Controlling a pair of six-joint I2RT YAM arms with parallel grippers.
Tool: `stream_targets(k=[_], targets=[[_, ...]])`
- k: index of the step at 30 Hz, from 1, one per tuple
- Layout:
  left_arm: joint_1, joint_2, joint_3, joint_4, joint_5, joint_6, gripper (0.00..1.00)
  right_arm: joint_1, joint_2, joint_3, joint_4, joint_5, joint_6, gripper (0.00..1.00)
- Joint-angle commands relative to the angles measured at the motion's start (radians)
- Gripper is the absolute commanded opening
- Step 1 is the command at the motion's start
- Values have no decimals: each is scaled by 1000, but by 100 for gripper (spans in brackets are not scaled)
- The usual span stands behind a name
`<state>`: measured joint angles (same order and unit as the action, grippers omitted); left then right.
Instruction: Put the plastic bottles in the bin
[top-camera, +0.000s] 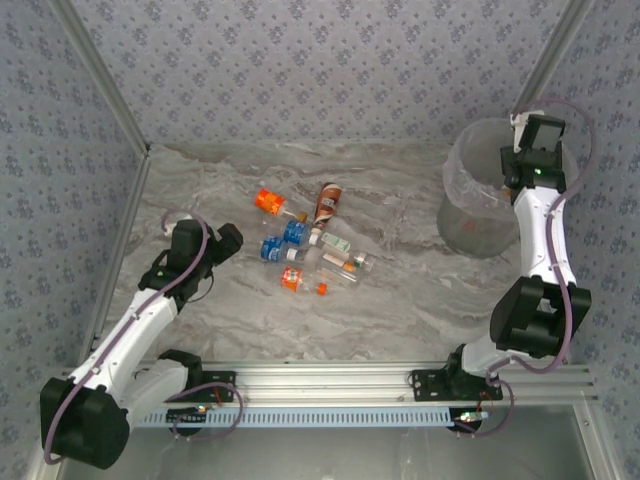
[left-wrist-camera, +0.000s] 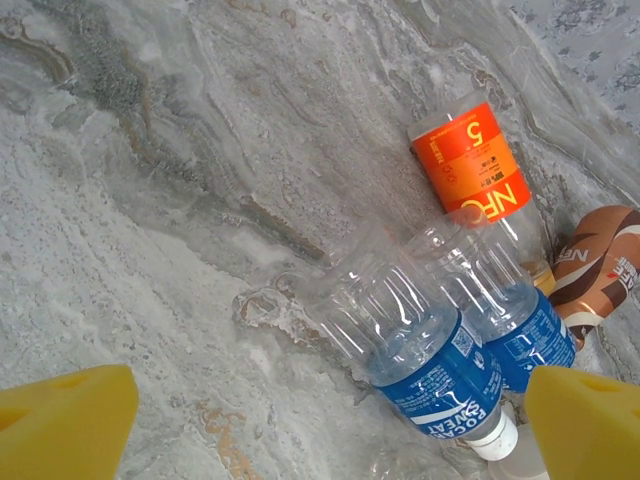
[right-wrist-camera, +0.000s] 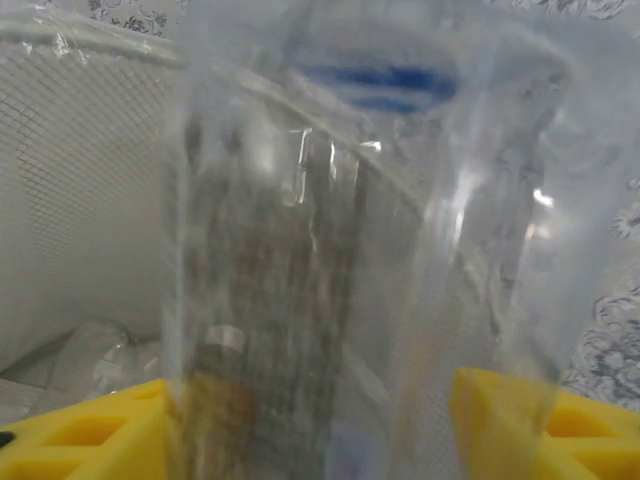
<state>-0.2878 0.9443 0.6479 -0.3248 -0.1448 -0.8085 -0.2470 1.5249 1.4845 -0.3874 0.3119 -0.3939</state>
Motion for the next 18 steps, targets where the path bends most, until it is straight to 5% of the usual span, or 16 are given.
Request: stream_targets(k=[1,12,18], targets=[[7,3,2,8,4,-25,100,14,-24,18,-6,0,19,74],[7,54,41,-38,-6,-7,99,161,-135,8,-16,61,104,100],[9,129,105,-86,6,47,99,280,-248,-30,-42,-31,261,100]])
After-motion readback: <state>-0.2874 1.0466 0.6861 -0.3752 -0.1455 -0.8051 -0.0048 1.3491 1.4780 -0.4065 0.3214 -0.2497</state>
